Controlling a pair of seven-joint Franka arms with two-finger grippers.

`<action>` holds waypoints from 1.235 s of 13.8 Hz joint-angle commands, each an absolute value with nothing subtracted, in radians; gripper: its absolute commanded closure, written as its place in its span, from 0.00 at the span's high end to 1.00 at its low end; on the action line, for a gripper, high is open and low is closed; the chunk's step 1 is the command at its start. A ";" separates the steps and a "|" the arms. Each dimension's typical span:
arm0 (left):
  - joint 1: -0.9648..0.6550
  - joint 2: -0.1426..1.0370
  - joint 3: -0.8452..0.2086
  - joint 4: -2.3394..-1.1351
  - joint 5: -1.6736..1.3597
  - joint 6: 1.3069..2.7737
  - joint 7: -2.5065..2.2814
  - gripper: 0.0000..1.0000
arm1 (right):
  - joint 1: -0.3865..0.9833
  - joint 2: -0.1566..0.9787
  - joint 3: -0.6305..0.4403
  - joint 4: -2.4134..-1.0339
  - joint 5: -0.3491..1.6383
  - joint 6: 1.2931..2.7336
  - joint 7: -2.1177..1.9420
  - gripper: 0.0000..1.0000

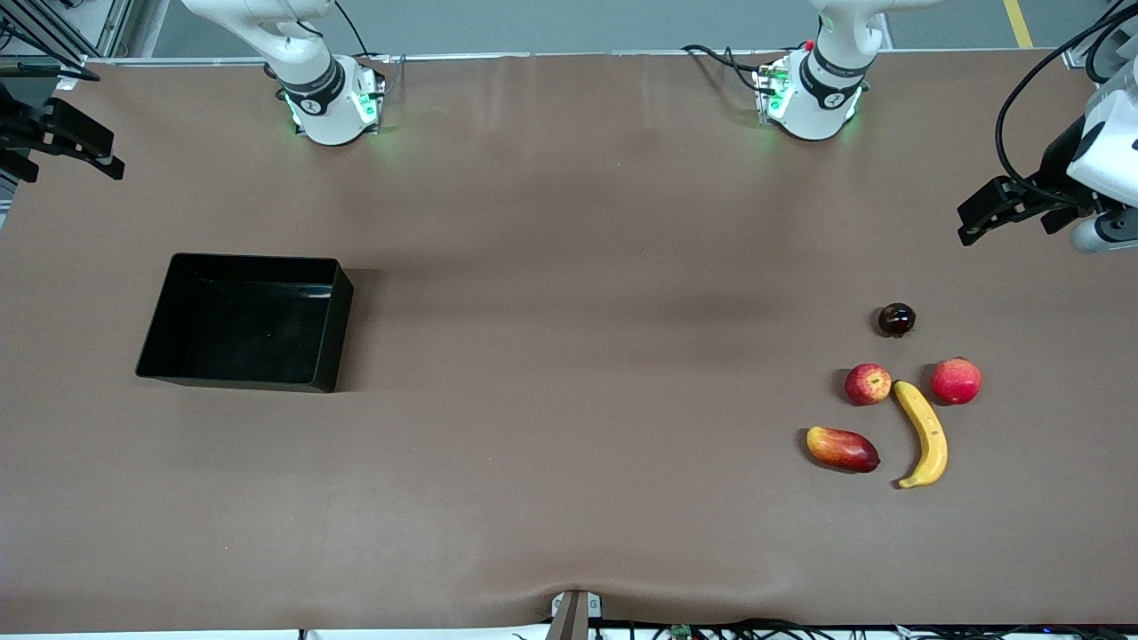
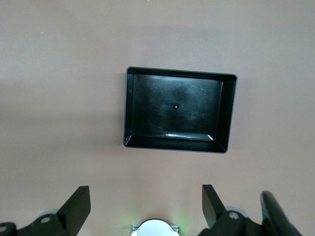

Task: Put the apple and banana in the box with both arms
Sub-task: 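Reach the right gripper to the box rim while the left gripper reaches the apple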

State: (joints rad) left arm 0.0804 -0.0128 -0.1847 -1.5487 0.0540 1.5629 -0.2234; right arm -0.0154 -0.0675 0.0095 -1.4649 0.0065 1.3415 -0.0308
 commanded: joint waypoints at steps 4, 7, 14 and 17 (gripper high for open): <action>0.089 -0.008 -0.186 -1.543 0.043 1.525 -0.229 1.00 | -0.029 -0.071 0.017 -1.468 0.015 1.348 -0.044 1.00; 0.094 0.082 -0.175 -1.538 0.035 1.552 -0.229 1.00 | -0.052 -0.060 0.015 -1.459 0.015 1.348 -0.043 1.00; 0.153 0.263 -0.172 -1.801 0.069 2.084 -0.296 1.00 | -0.118 -0.012 0.014 -1.462 -0.006 1.374 -0.086 1.00; 0.178 0.395 -0.173 -1.812 0.132 2.218 -0.307 1.00 | -0.164 0.046 0.014 -1.457 -0.011 1.387 -0.106 1.00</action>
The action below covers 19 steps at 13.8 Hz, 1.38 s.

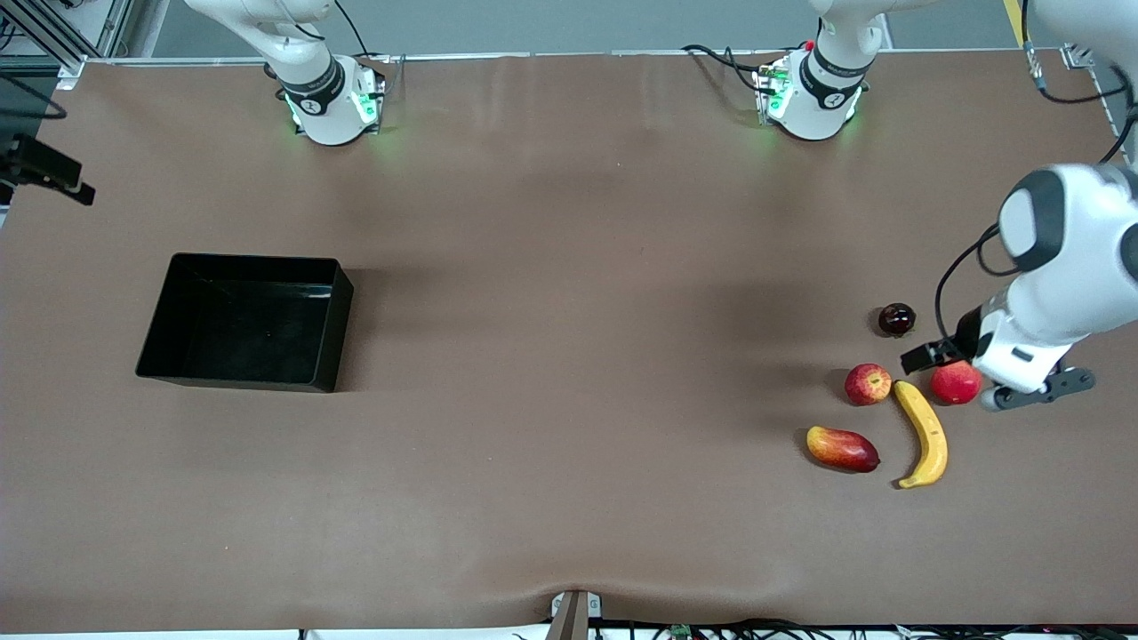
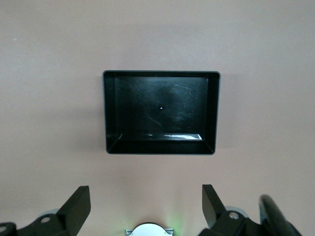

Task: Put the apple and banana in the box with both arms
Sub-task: 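Reach the right gripper to the box rim while the left gripper reaches the apple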

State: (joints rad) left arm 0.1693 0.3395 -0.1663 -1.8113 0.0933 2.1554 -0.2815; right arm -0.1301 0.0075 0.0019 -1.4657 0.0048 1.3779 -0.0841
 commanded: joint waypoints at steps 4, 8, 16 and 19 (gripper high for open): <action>0.207 0.495 -0.175 -1.813 0.132 2.278 -0.325 1.00 | -0.271 0.176 0.017 -1.471 0.004 1.468 -0.227 1.00; 0.201 0.554 -0.179 -1.815 0.123 2.306 -0.334 1.00 | -0.311 0.235 0.015 -1.647 0.003 1.696 -0.303 1.00; 0.175 0.587 -0.187 -1.816 0.132 2.306 -0.313 1.00 | -0.416 0.310 0.015 -1.942 -0.003 2.070 -0.440 1.00; 0.176 0.603 -0.186 -1.818 0.133 2.304 -0.311 0.60 | -0.434 0.308 0.015 -2.072 -0.003 2.212 -0.440 0.88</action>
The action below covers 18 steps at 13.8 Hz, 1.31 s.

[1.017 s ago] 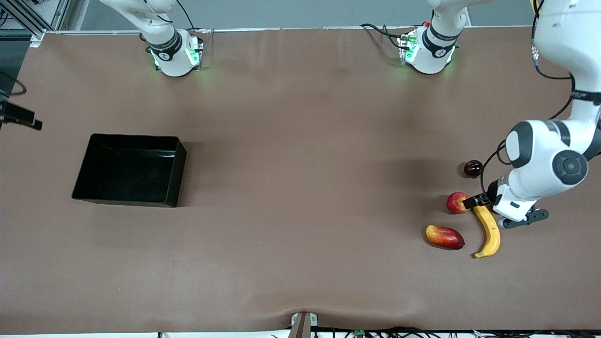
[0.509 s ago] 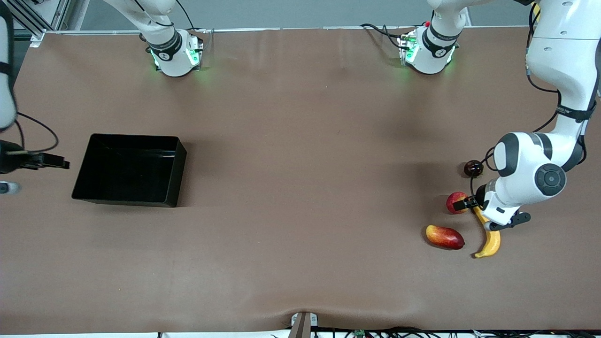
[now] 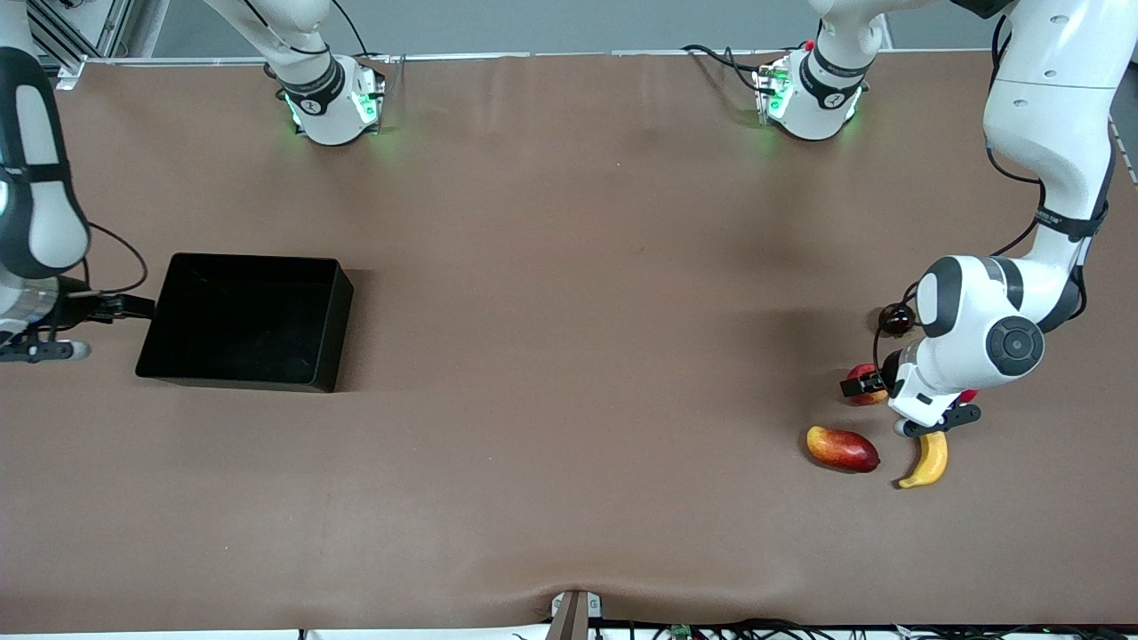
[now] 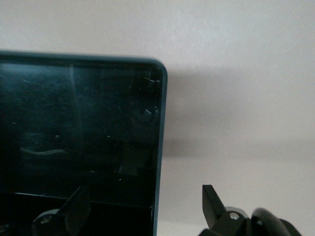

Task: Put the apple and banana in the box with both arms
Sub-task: 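Grasp the yellow-red apple with the left gripper while the right gripper grips the box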

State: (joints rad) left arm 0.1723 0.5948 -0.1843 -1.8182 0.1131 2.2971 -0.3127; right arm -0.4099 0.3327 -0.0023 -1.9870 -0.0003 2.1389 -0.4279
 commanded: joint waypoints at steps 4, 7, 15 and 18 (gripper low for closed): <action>0.175 0.571 -0.187 -1.803 0.135 2.243 -0.308 0.00 | -0.445 0.311 0.015 -2.108 -0.003 2.260 -0.442 0.00; 0.175 0.490 -0.193 -1.798 0.135 2.220 -0.304 0.00 | -0.454 0.313 0.015 -2.102 -0.002 2.264 -0.481 0.00; 0.181 0.270 -0.253 -1.752 0.120 1.973 -0.310 0.00 | -0.422 0.299 0.049 -1.924 0.084 1.935 -0.519 0.00; 0.180 0.238 -0.255 -1.732 0.097 1.956 -0.307 0.00 | -0.385 0.302 0.049 -1.794 0.115 1.768 -0.517 0.00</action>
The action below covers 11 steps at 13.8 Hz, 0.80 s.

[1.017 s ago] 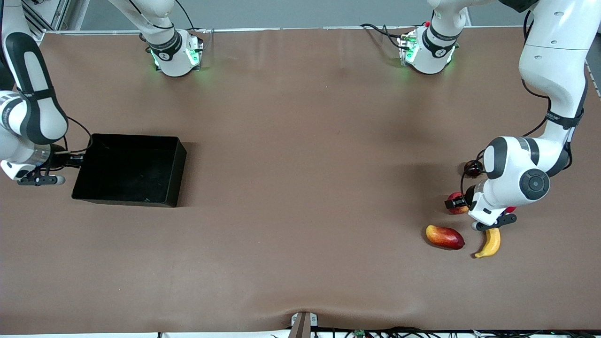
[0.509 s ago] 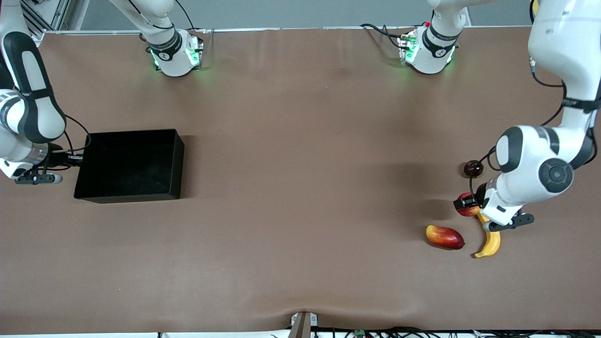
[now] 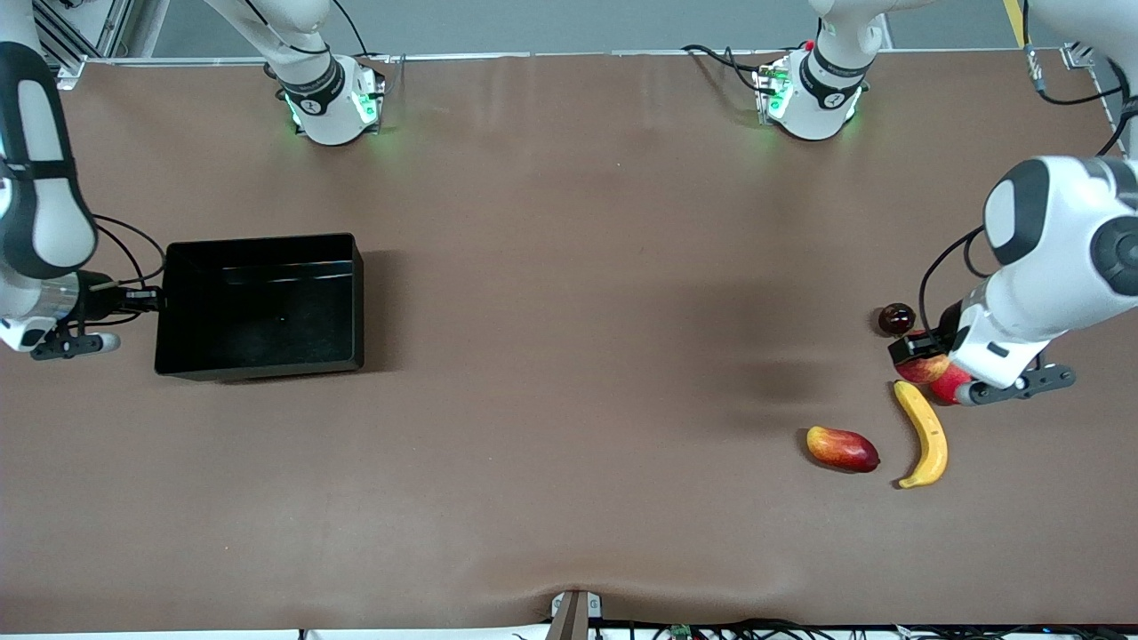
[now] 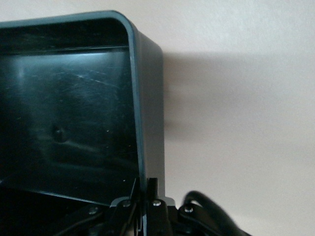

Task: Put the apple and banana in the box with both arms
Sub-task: 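Grasp the yellow-red apple with the left gripper while the right gripper grips the box, then slide the box with the right gripper while the left gripper carries the apple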

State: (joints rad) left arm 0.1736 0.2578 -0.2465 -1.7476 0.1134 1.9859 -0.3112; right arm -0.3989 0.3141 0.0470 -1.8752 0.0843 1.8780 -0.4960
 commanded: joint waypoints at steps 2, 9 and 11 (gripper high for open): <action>0.179 0.235 -0.273 -1.694 0.069 1.908 -0.316 0.00 | -0.373 0.302 0.049 -1.731 0.136 1.698 -0.515 0.00; 0.178 0.213 -0.320 -1.649 0.064 1.838 -0.331 0.00 | -0.156 0.293 0.052 -1.721 0.276 1.626 -0.264 0.00; 0.175 0.221 -0.353 -1.657 0.061 1.833 -0.322 0.00 | -0.077 0.298 0.051 -1.721 0.343 1.641 -0.145 0.00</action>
State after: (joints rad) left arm 0.1726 0.2307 -0.3218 -1.6525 0.0757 1.8579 -0.3196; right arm -0.1442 0.3116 0.0592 -1.7251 0.2697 1.6475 -0.2328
